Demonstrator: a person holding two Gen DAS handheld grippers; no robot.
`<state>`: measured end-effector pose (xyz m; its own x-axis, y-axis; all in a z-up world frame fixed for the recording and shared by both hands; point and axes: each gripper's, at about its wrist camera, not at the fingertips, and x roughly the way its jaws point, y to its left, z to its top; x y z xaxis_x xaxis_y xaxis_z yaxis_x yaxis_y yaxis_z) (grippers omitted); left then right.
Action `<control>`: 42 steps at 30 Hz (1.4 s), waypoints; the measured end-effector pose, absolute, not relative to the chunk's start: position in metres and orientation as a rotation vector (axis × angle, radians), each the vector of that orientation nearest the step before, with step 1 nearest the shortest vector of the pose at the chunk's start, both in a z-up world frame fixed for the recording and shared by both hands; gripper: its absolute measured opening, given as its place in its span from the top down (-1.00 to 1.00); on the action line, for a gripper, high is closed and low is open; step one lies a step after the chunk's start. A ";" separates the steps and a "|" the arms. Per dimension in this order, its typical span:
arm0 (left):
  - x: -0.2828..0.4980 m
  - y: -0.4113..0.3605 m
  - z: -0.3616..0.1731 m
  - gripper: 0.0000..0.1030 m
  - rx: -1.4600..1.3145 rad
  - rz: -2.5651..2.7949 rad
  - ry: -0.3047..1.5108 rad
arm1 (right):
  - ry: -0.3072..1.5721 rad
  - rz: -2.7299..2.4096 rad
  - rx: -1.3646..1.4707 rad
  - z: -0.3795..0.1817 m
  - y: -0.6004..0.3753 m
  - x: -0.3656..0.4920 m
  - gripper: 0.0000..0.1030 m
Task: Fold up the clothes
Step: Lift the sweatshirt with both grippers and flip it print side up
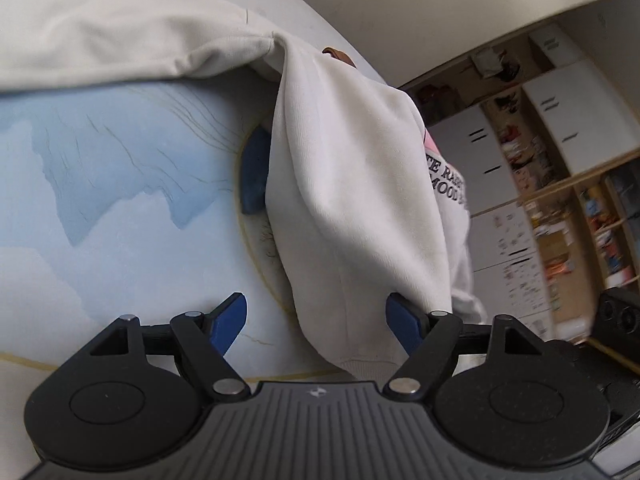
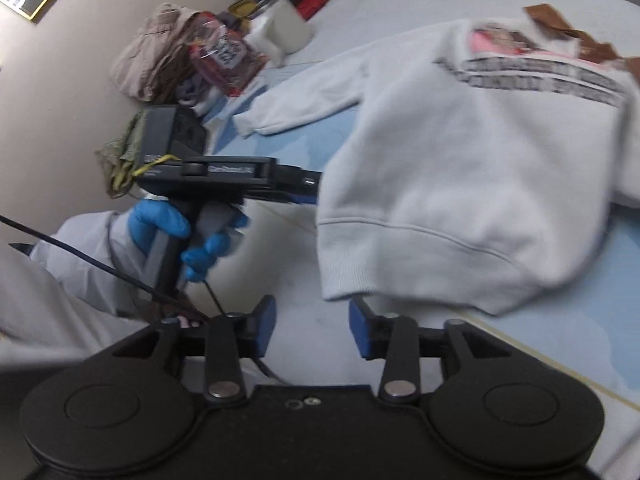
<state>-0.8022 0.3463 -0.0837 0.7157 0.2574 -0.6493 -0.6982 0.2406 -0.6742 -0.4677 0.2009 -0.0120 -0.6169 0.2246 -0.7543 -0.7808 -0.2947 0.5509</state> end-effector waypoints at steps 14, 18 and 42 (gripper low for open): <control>-0.732 0.375 -0.084 -0.49 -0.938 0.661 0.630 | 1.046 1.569 -0.717 -0.047 0.214 -0.416 -1.00; -0.713 0.376 -0.082 -0.47 -0.910 0.674 0.651 | 1.046 1.575 -0.684 -0.046 0.217 -0.418 -1.00; -0.909 0.308 -0.059 0.89 -0.799 0.967 0.872 | 1.105 1.481 -0.519 -0.048 0.198 -0.366 -1.00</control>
<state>-0.9089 0.3077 -0.0592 0.3046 0.3467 -0.8871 -0.9183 0.3543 -0.1769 -0.3661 0.1983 -0.0479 -0.2436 0.5163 -0.8210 -0.9340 0.1032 0.3420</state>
